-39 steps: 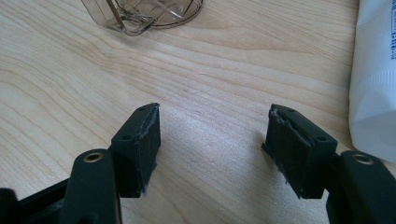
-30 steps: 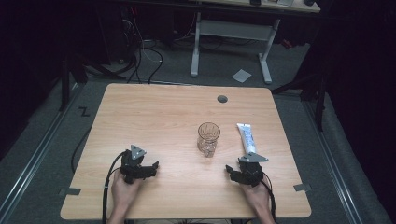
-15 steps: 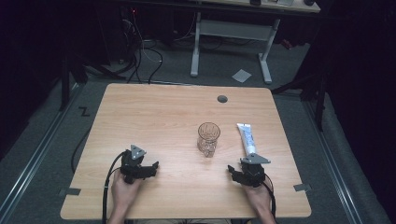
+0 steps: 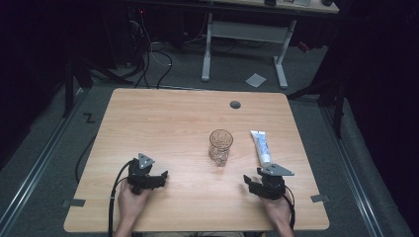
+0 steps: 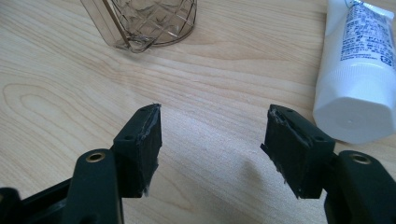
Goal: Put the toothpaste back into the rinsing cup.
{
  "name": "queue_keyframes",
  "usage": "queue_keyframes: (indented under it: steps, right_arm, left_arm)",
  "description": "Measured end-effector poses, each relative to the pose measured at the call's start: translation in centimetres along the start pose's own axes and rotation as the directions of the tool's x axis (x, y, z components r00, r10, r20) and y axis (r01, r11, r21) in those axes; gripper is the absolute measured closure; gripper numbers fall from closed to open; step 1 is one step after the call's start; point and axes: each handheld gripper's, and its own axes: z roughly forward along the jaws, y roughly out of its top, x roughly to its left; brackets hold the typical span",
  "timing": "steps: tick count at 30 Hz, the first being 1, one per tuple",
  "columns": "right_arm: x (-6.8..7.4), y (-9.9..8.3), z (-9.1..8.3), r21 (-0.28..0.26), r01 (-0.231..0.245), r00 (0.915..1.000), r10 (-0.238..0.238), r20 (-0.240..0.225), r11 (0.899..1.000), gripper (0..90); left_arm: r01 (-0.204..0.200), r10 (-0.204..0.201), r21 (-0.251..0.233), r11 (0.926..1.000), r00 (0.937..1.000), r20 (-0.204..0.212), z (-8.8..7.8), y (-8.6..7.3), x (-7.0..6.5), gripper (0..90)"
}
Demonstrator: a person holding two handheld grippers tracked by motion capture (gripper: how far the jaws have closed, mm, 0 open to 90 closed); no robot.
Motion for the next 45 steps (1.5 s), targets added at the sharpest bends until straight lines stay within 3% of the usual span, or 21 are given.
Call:
queue_keyframes:
  steps: [12, 27, 34, 45]
  right_arm:
    - [-0.4, -0.2, -1.3, -0.044, -0.003, 0.9998, 0.004, 0.017, 0.999, 33.9]
    - [-2.0, -0.4, -3.1, -0.103, -0.054, 0.9967, 0.06, 0.054, 0.993, 32.2]
    - [-2.8, -0.3, -3.4, -0.11, -0.077, 0.9929, 0.087, 0.082, 0.991, 32.2]
    - [-3.6, 0.7, -3.6, -0.106, -0.079, 0.993, 0.088, 0.08, 0.991, 32.9]
  left_arm:
    - [-0.002, 0.002, 0.002, 1.0, 1.0, 0.0, 0.0, 0.0, 0.0, 14.8]
    - [-0.002, 0.002, 0.002, 1.0, 1.0, 0.0, 0.0, 0.0, 0.0, 14.8]
    - [-0.002, 0.002, 0.001, 1.0, 1.0, 0.0, 0.0, 0.0, 0.0, 14.8]
    - [-0.002, 0.002, 0.001, 1.0, 1.0, 0.0, 0.0, 0.0, 0.0, 14.8]
